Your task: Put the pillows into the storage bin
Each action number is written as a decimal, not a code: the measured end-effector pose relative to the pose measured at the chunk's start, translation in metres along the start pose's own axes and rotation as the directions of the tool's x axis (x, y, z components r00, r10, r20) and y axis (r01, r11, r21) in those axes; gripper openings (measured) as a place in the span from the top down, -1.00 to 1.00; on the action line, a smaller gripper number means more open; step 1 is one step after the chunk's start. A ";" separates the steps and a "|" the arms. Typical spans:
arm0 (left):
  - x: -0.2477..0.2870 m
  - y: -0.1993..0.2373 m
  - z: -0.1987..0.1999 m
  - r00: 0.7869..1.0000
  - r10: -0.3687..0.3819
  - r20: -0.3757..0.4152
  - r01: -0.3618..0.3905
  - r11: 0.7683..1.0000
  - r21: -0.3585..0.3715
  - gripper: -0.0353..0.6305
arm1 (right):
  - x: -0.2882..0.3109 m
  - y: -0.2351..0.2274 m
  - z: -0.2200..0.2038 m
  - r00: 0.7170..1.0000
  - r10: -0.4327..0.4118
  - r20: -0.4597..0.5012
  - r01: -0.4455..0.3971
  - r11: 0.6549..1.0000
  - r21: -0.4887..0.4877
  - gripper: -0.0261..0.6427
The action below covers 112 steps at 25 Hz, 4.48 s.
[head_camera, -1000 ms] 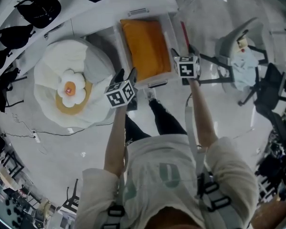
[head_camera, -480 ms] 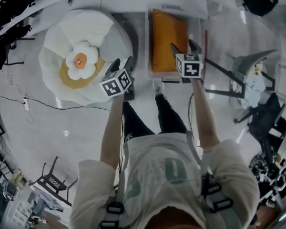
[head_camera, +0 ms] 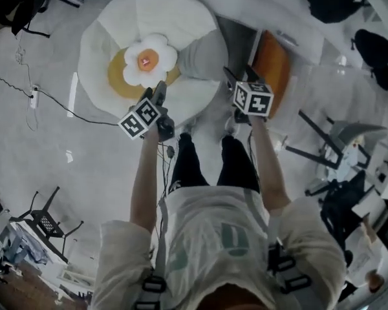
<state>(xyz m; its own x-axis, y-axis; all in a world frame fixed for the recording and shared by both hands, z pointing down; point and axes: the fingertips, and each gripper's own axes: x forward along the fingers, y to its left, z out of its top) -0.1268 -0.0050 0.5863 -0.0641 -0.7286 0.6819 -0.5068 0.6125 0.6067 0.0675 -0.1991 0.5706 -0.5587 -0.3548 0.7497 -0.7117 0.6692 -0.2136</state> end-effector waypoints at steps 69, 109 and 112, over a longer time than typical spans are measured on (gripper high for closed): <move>-0.101 -0.271 0.023 0.666 -0.746 0.001 0.744 0.665 -0.070 0.65 | -0.225 -0.005 0.091 0.789 0.065 0.611 -0.513 0.619 0.596 0.72; 0.060 -0.507 -0.214 0.742 -0.609 -0.282 0.658 0.742 0.129 0.04 | -0.286 -0.344 -0.058 0.948 -0.231 0.220 0.043 0.776 0.629 -0.06; 0.057 -0.510 -0.213 0.738 -0.614 -0.278 0.663 0.738 0.130 0.04 | -0.291 -0.343 -0.051 0.942 -0.239 0.238 0.044 0.786 0.617 -0.06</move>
<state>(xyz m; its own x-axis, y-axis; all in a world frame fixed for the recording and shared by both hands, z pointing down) 0.3110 -0.2936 0.4026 0.5029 -0.8291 0.2444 -0.5279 -0.0707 0.8464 0.4961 -0.2919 0.4580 -0.4574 -0.6490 0.6079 -0.8464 0.1079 -0.5216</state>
